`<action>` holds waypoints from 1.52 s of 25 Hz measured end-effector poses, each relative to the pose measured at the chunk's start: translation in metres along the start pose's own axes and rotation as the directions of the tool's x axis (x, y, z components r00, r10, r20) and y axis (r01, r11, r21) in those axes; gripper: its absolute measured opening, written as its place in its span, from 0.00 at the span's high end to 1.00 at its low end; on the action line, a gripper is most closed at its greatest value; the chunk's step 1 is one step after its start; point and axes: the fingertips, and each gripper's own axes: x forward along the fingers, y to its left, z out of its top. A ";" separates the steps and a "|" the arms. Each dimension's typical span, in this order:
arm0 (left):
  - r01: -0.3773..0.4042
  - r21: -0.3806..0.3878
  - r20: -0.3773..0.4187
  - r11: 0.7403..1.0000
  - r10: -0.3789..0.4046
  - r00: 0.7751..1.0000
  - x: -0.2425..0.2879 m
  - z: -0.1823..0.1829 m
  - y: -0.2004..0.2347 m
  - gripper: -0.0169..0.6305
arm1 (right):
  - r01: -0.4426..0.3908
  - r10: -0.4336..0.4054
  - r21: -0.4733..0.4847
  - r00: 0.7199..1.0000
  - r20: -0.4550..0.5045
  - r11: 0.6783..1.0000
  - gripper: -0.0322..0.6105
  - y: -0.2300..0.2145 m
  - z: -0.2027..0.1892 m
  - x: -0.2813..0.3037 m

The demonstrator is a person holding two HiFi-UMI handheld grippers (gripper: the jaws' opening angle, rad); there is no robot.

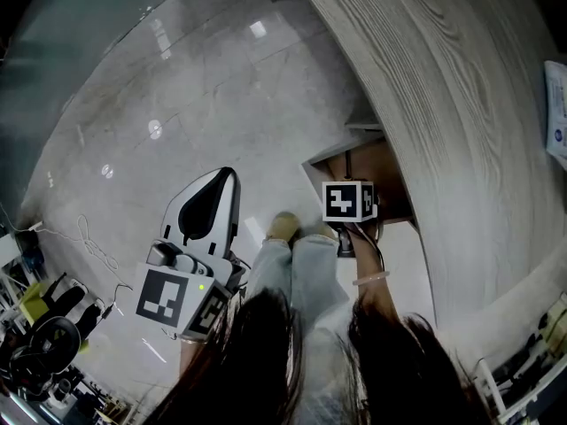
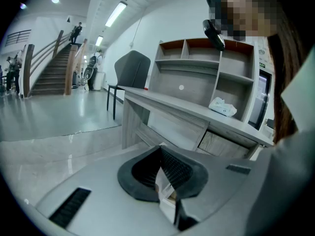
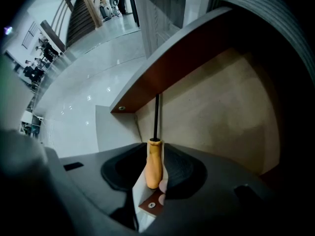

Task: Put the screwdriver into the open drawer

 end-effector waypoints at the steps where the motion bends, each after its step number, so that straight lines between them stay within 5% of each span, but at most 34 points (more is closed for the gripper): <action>1: 0.000 -0.001 0.001 1.000 0.000 1.000 0.000 0.000 0.000 0.95 | -0.002 0.002 0.001 1.000 0.004 1.000 0.76 0.000 0.000 -0.002; 32: -0.001 -0.008 0.032 1.000 0.001 0.999 -0.043 0.013 -0.044 0.95 | -0.018 0.021 -0.011 0.961 0.277 1.000 0.82 0.017 -0.025 -0.116; 38: 0.058 0.029 0.053 0.998 -0.059 0.997 -0.057 0.026 -0.057 0.95 | 0.013 -0.029 0.047 0.940 0.339 0.999 0.85 0.017 -0.039 -0.151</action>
